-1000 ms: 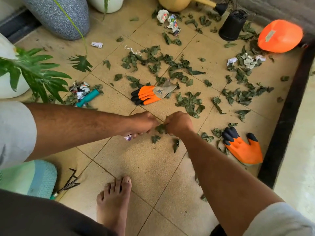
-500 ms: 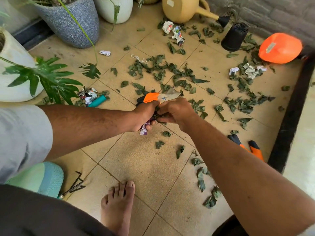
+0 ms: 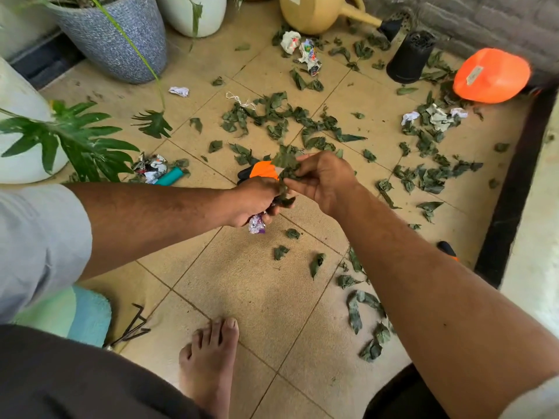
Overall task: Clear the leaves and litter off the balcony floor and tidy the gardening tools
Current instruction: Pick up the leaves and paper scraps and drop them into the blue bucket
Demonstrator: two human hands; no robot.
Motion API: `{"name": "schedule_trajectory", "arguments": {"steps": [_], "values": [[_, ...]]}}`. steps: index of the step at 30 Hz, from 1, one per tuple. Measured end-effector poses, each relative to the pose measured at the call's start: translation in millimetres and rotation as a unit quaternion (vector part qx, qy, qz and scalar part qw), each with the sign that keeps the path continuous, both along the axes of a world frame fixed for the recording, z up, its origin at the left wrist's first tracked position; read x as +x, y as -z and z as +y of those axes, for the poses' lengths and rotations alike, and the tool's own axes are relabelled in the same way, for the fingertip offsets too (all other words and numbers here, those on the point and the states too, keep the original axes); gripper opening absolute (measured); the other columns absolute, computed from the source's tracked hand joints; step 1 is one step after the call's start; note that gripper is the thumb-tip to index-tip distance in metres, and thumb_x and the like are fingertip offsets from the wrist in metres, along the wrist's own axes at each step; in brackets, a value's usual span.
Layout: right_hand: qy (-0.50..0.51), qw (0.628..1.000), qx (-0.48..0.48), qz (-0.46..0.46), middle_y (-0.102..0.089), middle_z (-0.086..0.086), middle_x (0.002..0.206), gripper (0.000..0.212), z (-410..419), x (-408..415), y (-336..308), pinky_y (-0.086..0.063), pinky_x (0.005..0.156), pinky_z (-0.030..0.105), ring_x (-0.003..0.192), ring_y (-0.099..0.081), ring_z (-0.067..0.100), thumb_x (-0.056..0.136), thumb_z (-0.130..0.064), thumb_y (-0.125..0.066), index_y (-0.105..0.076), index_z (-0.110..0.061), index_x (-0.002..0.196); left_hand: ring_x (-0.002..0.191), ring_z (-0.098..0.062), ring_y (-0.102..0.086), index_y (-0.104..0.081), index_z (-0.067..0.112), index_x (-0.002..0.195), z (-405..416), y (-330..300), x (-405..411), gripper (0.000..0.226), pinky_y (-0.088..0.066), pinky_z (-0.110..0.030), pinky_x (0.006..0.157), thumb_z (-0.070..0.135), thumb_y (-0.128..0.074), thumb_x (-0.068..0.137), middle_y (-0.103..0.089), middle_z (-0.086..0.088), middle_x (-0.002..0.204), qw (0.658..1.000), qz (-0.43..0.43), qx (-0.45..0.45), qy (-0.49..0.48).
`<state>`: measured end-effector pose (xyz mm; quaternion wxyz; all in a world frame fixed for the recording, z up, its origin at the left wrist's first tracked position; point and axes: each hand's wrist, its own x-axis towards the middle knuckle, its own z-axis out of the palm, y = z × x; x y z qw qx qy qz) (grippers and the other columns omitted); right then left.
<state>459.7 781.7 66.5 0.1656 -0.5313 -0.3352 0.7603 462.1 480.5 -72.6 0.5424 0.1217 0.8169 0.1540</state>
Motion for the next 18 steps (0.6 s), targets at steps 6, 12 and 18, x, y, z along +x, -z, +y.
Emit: {"name": "schedule_trajectory", "arguments": {"steps": [6,12,18], "values": [[0.038,0.999,0.019,-0.003,-0.072,0.021,0.108,0.02,-11,-13,13,-0.065,0.063,0.033,0.094,-0.075,0.037,0.089,0.019,-0.054,-0.07,0.008,0.093,0.163,-0.03,-0.003,0.008,0.041,0.159,6,15,-3,0.103,-0.014,-0.051,0.128,0.037,-0.073,0.096,0.002,0.003,0.178,0.998,-0.061,-0.003,0.011],[-0.071,0.983,0.15,-0.08,-0.079,0.008,0.084,0.015,-14,-18,22,-0.067,0.077,0.04,0.084,-0.077,0.026,0.082,0.013,-0.074,-0.081,0.0,0.084,0.164,-0.029,-0.003,0.015,0.04,0.152,-2,19,-9,0.088,-0.013,-0.049,0.129,0.041,-0.059,0.105,0.0,0.004,0.179,0.997,-0.062,0.032,-0.018],[-0.218,0.91,0.287,-0.203,-0.079,0.002,0.089,0.009,-12,-24,31,-0.063,0.075,0.034,0.084,-0.074,0.017,0.077,-0.005,-0.083,-0.081,-0.012,0.083,0.163,-0.031,-0.004,0.009,0.041,0.159,2,28,-3,0.095,-0.015,-0.051,0.128,0.041,-0.066,0.1,0.0,0.004,0.179,0.999,-0.031,0.031,0.026]]}}
